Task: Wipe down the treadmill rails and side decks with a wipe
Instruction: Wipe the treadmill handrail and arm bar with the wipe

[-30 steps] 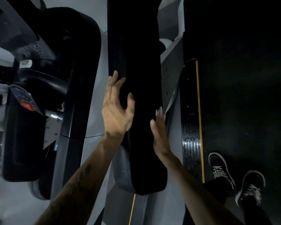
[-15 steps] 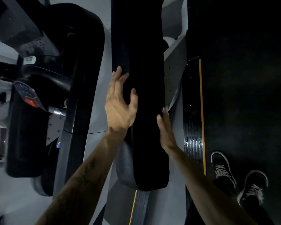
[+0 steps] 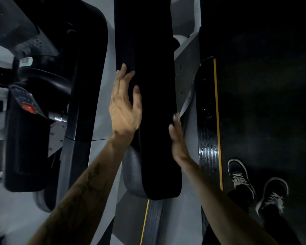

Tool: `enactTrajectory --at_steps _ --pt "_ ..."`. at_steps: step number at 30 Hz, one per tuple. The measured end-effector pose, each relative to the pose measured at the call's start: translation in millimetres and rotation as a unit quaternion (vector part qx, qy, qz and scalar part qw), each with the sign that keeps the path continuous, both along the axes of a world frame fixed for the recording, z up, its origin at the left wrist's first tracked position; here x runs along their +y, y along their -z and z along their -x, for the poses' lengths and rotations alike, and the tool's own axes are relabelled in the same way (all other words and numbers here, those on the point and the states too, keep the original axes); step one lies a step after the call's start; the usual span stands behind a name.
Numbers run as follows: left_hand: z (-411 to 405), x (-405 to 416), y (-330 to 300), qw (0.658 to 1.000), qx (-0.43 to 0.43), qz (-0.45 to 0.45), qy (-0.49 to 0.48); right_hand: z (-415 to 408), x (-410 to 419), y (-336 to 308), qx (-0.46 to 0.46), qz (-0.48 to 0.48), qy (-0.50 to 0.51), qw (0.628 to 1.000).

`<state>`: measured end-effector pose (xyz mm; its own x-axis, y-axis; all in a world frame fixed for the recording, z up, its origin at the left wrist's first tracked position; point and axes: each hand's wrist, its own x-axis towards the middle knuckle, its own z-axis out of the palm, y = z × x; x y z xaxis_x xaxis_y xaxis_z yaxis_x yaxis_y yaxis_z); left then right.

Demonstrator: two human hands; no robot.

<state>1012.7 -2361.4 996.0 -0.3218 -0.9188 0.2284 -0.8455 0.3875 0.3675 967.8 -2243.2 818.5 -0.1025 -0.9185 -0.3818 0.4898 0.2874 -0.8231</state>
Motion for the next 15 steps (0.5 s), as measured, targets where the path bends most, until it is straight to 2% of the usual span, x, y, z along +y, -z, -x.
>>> enactTrajectory --at_steps 4,9,15 --pt "0 -1 0 1.000 -0.006 -0.003 -0.004 -17 35 -21 0.034 -0.001 -0.007 0.999" --pt "-4 4 4 0.999 -0.038 0.004 0.008 -1 -1 -30 0.097 0.051 0.005 0.994" --pt "-12 18 7 0.998 -0.052 -0.008 0.018 -7 -6 -4 0.046 0.029 0.012 0.998"
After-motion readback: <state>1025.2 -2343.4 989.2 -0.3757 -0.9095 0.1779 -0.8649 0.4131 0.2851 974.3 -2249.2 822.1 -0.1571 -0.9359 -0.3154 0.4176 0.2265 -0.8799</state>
